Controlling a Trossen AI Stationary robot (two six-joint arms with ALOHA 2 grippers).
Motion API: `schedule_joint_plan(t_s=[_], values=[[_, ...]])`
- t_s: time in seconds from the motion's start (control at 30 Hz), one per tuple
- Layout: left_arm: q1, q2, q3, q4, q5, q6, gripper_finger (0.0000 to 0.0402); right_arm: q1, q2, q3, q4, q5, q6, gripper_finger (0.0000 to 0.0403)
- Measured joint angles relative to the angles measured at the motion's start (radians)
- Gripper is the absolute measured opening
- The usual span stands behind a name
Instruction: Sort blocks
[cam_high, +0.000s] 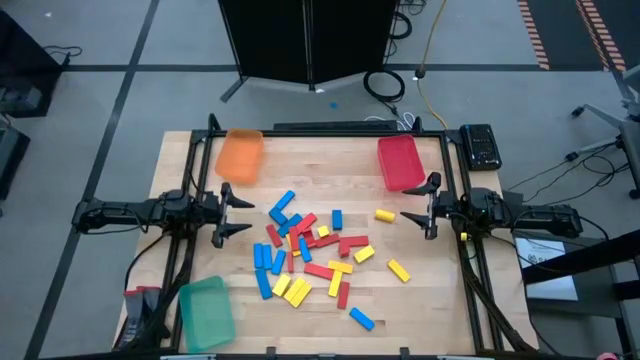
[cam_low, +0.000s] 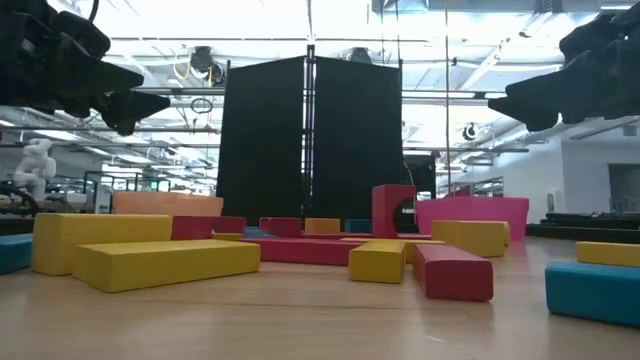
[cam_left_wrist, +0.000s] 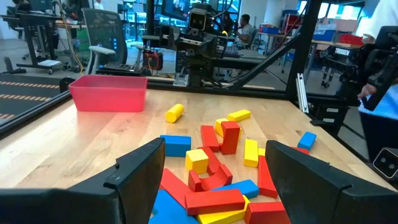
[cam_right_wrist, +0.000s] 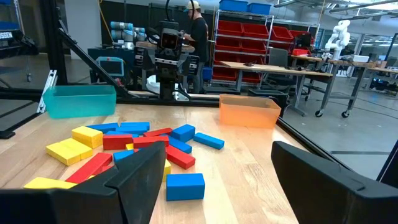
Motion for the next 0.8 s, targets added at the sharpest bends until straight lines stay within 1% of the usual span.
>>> schedule_joint_plan(t_s=[0.2, 0.27, 0.37, 0.47, 0.53, 0.67, 0.8], values=[[0.0, 0.0, 0.0, 0.0, 0.0, 0.0, 0.0285, 0.0, 0.0, 0.0, 0.0, 0.0, 0.023, 0.0293], [0.0, 0.0, 0.0, 0.0, 0.0, 0.0, 0.0285, 0.0, 0.0, 0.0, 0.001, 0.0, 0.116, 0.0293], [0.0, 0.0, 0.0, 0.0, 0.0, 0.0, 0.0285, 0.0, 0.0, -0.002, 0.01, 0.001, 0.316, 0.0293], [0.0, 0.0, 0.0, 0.0, 0.0, 0.0, 0.0285, 0.0, 0.0, -0.003, 0.067, 0.003, 0.518, 0.0293], [0.0, 0.0, 0.0, 0.0, 0.0, 0.0, 0.0285, 0.0, 0.0, -0.003, 0.115, 0.003, 0.623, 0.0293], [0.0, 0.0, 0.0, 0.0, 0.0, 0.0, 0.0285, 0.0, 0.0, -0.003, 0.185, 0.003, 0.771, 0.0293], [0.0, 0.0, 0.0, 0.001, -0.001, 0.003, 0.0285, 0.0, 0.0, -0.003, 0.246, 0.01, 0.828, 0.0293]])
